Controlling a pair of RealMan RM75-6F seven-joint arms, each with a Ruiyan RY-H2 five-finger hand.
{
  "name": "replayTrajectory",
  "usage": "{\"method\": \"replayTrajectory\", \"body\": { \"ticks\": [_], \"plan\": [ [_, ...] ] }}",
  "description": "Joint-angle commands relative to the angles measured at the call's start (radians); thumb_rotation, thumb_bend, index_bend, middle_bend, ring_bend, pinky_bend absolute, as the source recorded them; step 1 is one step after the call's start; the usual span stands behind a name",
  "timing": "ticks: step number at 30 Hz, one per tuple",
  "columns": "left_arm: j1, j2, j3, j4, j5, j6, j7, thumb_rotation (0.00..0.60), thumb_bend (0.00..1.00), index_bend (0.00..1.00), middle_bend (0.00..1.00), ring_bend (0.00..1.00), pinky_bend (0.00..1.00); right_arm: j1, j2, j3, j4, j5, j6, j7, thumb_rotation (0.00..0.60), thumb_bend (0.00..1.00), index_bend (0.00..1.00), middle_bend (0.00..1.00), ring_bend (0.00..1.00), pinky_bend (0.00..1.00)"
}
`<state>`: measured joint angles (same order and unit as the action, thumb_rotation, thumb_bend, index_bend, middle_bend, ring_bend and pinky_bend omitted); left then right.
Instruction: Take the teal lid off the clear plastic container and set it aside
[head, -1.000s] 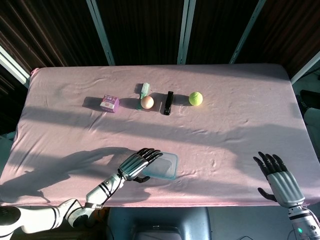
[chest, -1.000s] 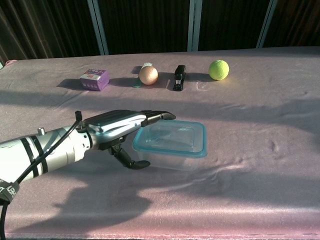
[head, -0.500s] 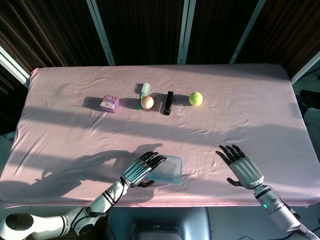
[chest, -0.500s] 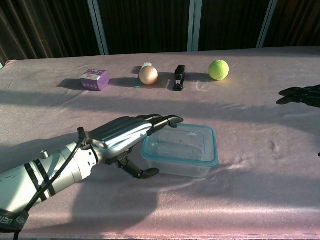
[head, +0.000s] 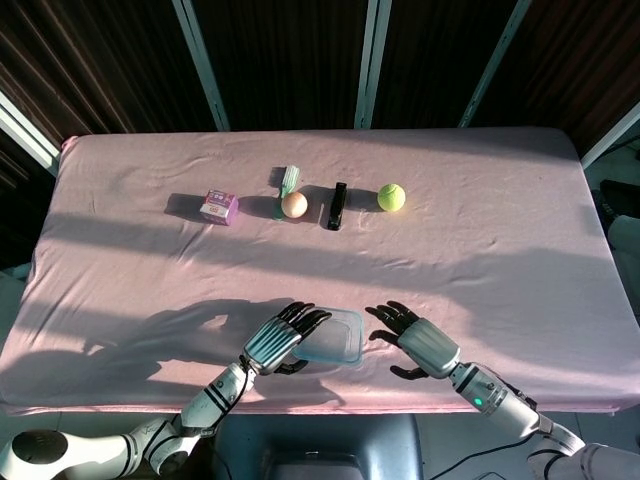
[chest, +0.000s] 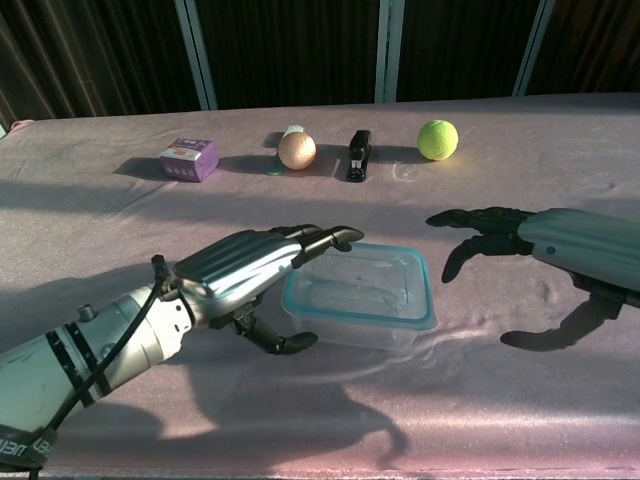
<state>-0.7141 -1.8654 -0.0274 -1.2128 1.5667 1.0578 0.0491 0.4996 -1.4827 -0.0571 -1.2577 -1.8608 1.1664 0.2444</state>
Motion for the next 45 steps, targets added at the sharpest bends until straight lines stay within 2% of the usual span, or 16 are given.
{"method": "replayTrajectory", "body": {
  "ticks": [1, 4, 13, 22, 45],
  "plan": [
    [0.002, -0.001, -0.001, -0.006, -0.002, 0.002, 0.005, 0.600, 0.30, 0.00, 0.16, 0.35, 0.34, 0.031, -0.044, -0.006, 0.029, -0.019, 0.009, 0.042, 0.600, 0.39, 0.43, 0.11, 0.00, 0.00],
    [0.005, 0.003, -0.002, -0.011, -0.005, 0.004, 0.021, 0.600, 0.30, 0.00, 0.16, 0.35, 0.34, 0.056, -0.095, 0.000, 0.054, -0.021, 0.013, 0.061, 0.600, 0.39, 0.44, 0.11, 0.00, 0.00],
    [0.009, 0.014, -0.004, -0.018, -0.015, -0.001, 0.017, 0.600, 0.30, 0.00, 0.16, 0.35, 0.34, 0.083, -0.154, 0.001, 0.100, -0.007, 0.049, 0.088, 0.600, 0.39, 0.51, 0.14, 0.00, 0.00],
    [0.013, 0.022, 0.001, -0.018, -0.014, -0.001, 0.003, 0.600, 0.30, 0.00, 0.16, 0.35, 0.34, 0.103, -0.178, -0.002, 0.122, 0.013, 0.045, 0.056, 0.600, 0.39, 0.58, 0.15, 0.00, 0.00],
    [0.018, 0.028, 0.008, -0.012, -0.007, 0.002, -0.003, 0.600, 0.30, 0.00, 0.15, 0.35, 0.34, 0.130, -0.192, -0.012, 0.117, 0.053, 0.058, 0.064, 0.600, 0.39, 0.60, 0.16, 0.00, 0.00]
  ]
}}
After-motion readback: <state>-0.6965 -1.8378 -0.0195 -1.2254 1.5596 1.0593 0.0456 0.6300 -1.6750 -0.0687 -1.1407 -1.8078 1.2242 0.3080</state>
